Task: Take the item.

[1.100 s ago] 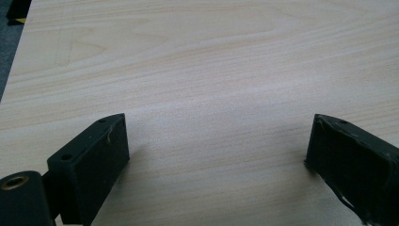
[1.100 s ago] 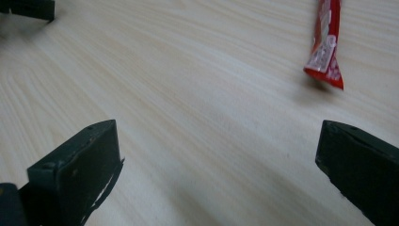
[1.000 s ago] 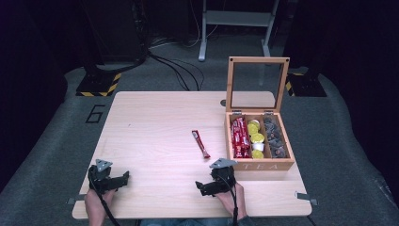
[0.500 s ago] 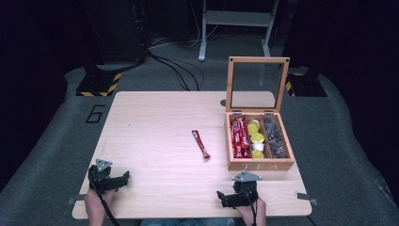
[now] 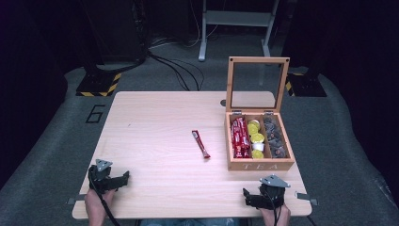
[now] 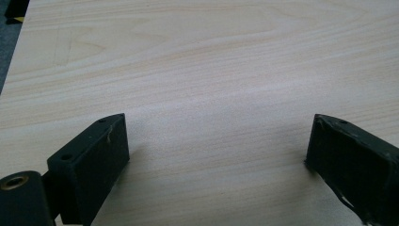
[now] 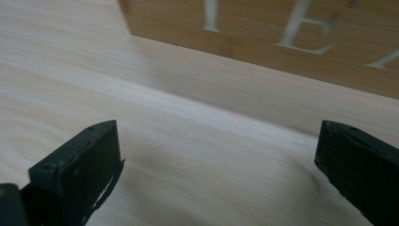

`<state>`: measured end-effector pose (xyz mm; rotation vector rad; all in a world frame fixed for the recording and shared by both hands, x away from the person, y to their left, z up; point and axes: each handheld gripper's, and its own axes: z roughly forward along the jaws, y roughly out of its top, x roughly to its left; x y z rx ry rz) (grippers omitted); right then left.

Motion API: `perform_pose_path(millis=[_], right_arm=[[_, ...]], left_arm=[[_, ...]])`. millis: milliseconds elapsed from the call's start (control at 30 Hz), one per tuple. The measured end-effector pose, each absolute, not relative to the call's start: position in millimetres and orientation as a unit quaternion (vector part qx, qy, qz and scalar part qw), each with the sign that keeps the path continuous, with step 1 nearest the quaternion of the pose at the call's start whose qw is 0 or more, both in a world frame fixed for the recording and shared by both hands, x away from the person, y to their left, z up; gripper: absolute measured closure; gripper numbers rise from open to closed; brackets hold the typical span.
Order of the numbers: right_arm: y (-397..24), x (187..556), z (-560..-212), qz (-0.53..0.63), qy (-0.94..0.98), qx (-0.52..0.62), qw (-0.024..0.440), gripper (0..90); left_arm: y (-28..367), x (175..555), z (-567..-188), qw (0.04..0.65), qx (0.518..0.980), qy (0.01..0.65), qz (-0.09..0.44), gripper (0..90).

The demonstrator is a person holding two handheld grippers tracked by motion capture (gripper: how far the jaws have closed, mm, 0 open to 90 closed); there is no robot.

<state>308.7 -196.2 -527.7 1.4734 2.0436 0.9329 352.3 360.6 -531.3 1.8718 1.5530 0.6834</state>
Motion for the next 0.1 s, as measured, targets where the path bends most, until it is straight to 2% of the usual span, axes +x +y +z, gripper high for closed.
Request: perform_pose_path(millis=[100], right_arm=[[-204.4,310.6,-529.7,0.331,0.737,0.54,0.236,0.7]], left_arm=[[360.4,352.2,-531.3,0.303,0.706,0.586,0.259,6.1]])
